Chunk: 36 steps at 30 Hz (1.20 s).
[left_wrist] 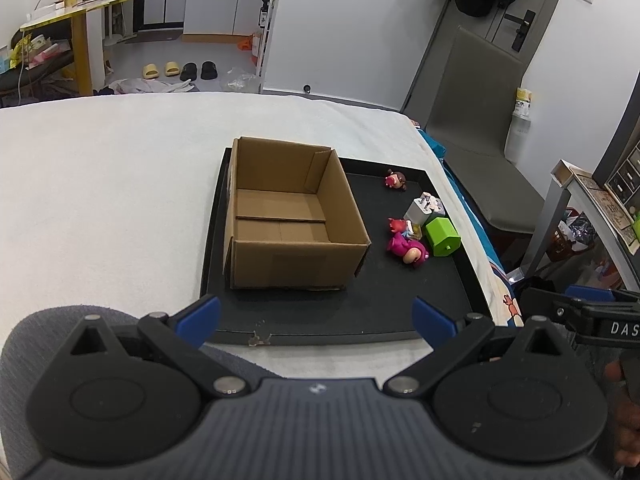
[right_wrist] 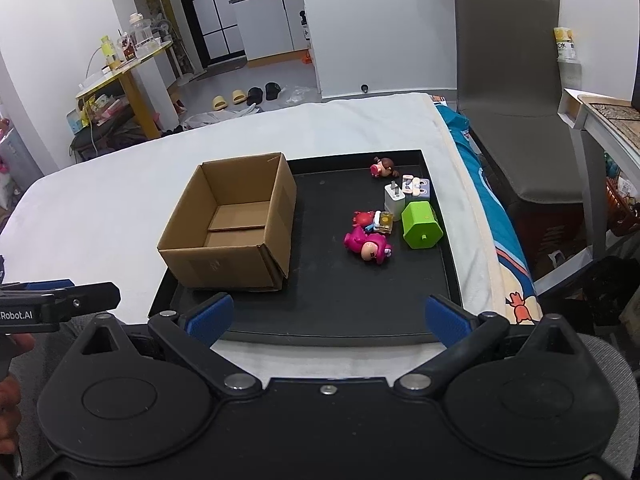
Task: Organize rigid objects
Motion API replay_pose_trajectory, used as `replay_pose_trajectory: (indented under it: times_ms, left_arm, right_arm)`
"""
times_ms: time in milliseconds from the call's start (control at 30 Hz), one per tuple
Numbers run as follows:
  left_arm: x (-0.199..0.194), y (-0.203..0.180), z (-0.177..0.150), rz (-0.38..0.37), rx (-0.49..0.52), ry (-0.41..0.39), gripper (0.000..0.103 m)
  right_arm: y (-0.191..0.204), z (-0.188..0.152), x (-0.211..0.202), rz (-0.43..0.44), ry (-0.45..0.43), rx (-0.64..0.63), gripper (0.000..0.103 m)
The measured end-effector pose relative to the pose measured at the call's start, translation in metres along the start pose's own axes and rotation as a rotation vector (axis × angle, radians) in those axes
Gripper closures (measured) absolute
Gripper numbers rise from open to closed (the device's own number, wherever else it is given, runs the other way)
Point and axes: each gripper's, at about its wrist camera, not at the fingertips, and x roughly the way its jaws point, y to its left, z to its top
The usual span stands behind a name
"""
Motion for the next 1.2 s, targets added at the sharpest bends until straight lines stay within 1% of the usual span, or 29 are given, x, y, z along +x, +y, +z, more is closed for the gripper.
replay_pose_trajectory:
  times_ms: [300,1200]
  left_arm:
    - [-0.001,0.0006,0.0013,-0.002,0.004,0.002,0.001]
    - [-0.0002,-0.0044,0.0036,-0.022,0.013,0.0,0.001]
  right_arm:
    - [-0.0024,-0.0006,0.002,-0.027,0.001,0.011,0.0]
    - [-0.0083,0.0004,0.0018,-0.051,-0.013,0.02,0.0]
